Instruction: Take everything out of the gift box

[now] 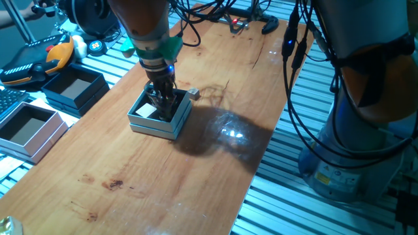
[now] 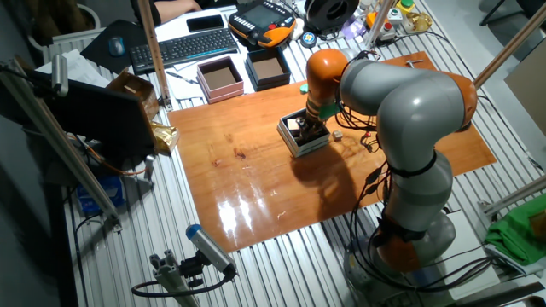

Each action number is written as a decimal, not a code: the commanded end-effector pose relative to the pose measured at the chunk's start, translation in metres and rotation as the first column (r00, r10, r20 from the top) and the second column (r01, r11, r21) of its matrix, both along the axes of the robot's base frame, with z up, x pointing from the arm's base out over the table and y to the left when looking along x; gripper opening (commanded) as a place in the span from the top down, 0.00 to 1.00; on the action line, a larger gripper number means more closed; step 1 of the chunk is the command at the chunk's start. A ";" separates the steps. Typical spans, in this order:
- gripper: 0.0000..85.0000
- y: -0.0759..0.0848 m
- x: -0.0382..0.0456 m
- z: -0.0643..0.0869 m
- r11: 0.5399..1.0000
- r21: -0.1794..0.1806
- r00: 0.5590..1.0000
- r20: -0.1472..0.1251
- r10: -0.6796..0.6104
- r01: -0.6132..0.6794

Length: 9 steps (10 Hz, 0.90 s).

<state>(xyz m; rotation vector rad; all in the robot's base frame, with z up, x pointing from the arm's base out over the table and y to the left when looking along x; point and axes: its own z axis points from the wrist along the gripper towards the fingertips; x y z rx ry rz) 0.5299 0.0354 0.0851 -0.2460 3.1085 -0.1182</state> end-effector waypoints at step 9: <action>0.21 0.003 0.0175 -0.004 1.000 -0.018 0.999 0.039 0.027 -0.026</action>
